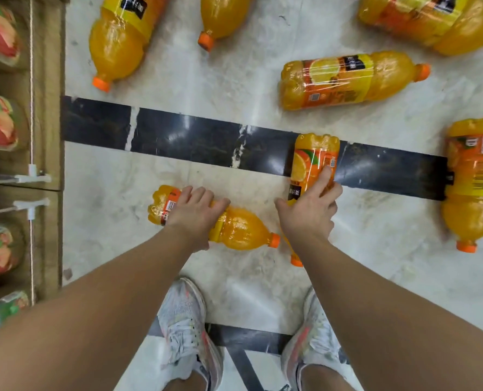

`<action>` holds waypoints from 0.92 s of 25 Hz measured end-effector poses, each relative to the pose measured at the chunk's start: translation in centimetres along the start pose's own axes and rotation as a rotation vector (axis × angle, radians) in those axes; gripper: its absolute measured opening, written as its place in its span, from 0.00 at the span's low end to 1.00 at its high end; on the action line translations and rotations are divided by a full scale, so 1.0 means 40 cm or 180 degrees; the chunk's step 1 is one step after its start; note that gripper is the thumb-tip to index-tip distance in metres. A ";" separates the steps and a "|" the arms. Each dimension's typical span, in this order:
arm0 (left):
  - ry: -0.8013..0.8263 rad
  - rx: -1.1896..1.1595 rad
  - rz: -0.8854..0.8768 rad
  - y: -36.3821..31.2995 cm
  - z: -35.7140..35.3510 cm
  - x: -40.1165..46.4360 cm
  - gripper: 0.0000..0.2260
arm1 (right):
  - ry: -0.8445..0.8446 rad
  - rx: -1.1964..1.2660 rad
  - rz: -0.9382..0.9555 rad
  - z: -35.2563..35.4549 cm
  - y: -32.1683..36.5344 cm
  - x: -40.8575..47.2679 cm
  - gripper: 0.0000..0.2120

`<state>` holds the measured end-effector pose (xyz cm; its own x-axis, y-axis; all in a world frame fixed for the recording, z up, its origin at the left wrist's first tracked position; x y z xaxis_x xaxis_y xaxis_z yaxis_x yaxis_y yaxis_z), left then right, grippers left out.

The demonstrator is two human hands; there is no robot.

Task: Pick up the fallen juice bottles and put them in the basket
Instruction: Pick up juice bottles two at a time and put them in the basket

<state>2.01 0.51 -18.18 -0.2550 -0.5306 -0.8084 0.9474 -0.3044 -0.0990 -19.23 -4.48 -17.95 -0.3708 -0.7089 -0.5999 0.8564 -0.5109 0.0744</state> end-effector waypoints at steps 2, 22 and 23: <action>-0.0168 0.0015 -0.0049 0.003 -0.016 0.006 0.45 | -0.0163 0.0077 -0.0119 -0.010 -0.019 0.014 0.59; -0.0341 -0.2178 0.1682 0.071 0.342 -0.454 0.42 | 0.0378 0.0239 0.0079 0.512 0.064 -0.283 0.52; -0.0433 -0.2253 0.1719 0.076 0.400 -0.505 0.42 | 0.0362 0.0191 0.0193 0.572 0.090 -0.331 0.52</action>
<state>6.94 -2.36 7.12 0.2814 -0.5630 -0.7771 0.8309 0.5481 -0.0962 -19.46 -8.07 8.47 -0.2729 -0.6813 -0.6792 0.8518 -0.4993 0.1586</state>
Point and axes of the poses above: each hand's wrist, its own x-axis towards the middle knuckle, its own z-axis out of the back of the hand, y = z × x, the point moved 4 cm from there along x, towards the middle knuckle, and after that the axes turned 3 degrees about -z, right-handed, at the moved point
